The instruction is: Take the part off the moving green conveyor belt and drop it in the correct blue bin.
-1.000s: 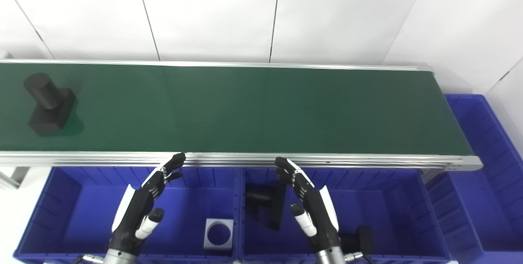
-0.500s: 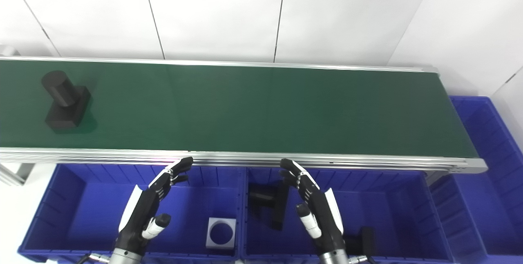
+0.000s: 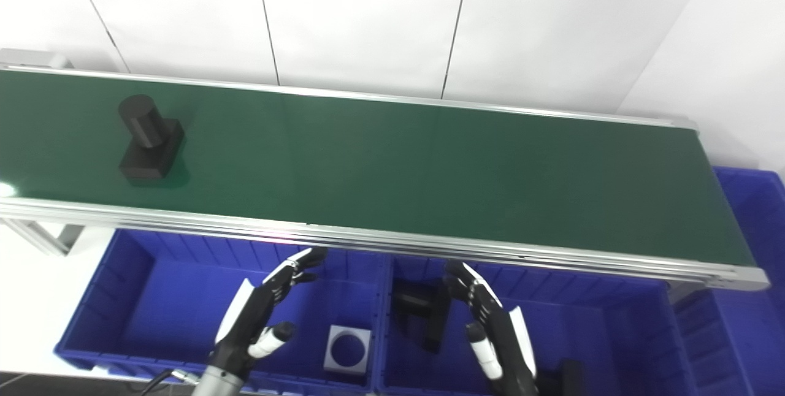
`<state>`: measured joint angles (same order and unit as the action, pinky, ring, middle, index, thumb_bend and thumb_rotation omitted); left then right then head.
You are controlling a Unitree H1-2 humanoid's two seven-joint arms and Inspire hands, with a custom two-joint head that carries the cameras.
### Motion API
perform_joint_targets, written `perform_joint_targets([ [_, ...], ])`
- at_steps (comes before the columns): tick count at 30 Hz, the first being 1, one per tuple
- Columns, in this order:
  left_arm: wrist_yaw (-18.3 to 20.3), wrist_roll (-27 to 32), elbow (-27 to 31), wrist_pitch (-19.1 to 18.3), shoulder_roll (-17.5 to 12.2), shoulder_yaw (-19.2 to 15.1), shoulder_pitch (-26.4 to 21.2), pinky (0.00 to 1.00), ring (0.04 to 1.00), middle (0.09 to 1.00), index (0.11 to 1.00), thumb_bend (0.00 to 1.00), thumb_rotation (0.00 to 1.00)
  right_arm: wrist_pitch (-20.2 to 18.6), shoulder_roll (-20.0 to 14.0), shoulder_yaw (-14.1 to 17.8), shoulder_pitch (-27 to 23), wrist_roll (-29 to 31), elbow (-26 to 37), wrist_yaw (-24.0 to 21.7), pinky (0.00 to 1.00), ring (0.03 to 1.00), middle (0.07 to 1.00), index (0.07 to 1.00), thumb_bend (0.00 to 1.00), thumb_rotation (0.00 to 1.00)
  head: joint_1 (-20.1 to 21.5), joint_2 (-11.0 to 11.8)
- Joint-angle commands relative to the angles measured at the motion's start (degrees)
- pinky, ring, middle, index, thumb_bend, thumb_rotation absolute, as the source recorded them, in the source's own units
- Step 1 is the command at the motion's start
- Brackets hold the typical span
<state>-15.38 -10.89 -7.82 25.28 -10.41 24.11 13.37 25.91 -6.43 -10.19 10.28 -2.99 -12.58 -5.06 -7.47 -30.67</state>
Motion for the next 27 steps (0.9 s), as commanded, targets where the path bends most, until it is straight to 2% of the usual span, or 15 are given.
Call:
perform_joint_targets([
  [1, -2.0, -0.9, 0.0, 1.6, -0.4, 0.7, -1.0, 0.79, 0.869, 0.87, 0.834, 0.97, 1.0, 1.0, -0.1, 0.2, -0.9, 1.1, 0.0, 0.5, 0.81, 0.833, 0.86, 0.857, 0.83, 1.0, -0.5, 0.7],
  [6, -4.2, -0.9, -1.5, 1.6, -1.0, 2.6, -2.1, 0.78, 0.856, 0.861, 0.829, 0.97, 1.0, 1.0, -0.1, 0.4, -1.4, 1.6, -1.4, 0.3, 0.81, 0.83, 0.856, 0.855, 0.85, 1.0, -2.1, 2.8],
  [12, -6.2, -0.1, -2.9, 1.6, -1.2, 4.4, -3.2, 0.76, 0.838, 0.841, 0.806, 0.97, 1.0, 1.0, -0.2, 0.8, -2.1, 1.9, -3.0, 0.1, 0.81, 0.829, 0.853, 0.85, 0.88, 1.0, -2.8, 4.1],
  [27, -10.0, -0.7, -5.5, 1.6, -1.8, 7.2, -5.4, 0.72, 0.813, 0.823, 0.785, 0.99, 1.0, 1.0, -0.2, 1.5, -3.1, 2.4, -4.7, -0.8, 0.81, 0.832, 0.857, 0.854, 0.87, 1.0, -4.6, 5.3],
])
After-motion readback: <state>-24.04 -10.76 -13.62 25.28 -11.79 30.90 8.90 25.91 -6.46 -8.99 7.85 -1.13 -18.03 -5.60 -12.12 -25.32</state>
